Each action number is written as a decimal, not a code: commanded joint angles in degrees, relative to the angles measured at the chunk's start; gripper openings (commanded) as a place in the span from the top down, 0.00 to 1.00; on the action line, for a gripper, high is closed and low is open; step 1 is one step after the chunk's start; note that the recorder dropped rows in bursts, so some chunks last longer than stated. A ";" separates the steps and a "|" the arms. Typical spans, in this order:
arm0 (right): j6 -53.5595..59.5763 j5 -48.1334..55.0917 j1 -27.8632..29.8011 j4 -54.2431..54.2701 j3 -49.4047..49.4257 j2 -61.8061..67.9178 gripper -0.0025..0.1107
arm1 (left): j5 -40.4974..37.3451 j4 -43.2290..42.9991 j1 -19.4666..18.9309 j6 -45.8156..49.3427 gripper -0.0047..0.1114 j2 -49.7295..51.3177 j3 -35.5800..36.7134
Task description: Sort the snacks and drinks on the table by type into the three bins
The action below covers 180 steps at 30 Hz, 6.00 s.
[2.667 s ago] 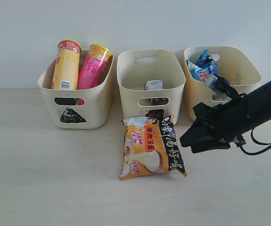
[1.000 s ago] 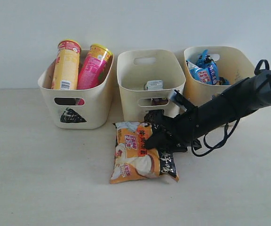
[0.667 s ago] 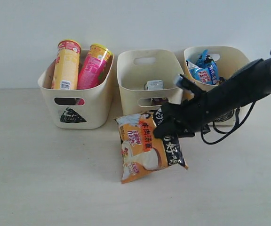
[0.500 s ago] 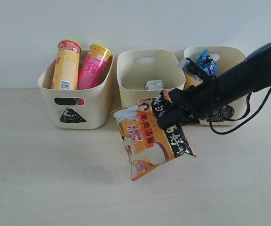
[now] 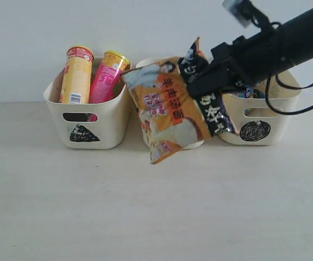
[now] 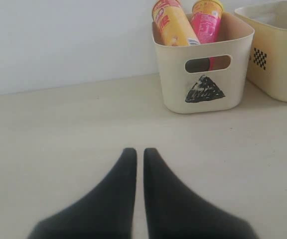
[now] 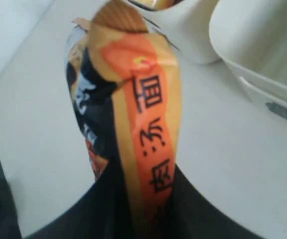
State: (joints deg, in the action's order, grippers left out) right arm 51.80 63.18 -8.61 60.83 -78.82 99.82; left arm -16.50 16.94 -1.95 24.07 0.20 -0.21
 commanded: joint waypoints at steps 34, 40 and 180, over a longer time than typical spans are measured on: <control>-12.23 -48.00 10.37 -21.10 -7.84 10.43 0.37 | 0.23 0.70 -0.16 0.02 0.92 -0.20 0.21; -12.72 -50.34 10.37 -21.10 -8.11 2.83 0.33 | 0.23 0.70 -0.16 0.02 0.92 -0.20 0.21; -47.85 -44.07 10.37 -57.53 78.82 -99.82 0.98 | 0.23 0.70 -0.16 0.02 0.92 -0.20 0.21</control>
State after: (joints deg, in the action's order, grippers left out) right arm 3.85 19.36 1.72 3.25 0.06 0.32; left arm -16.50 16.94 -1.95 24.07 0.20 -0.21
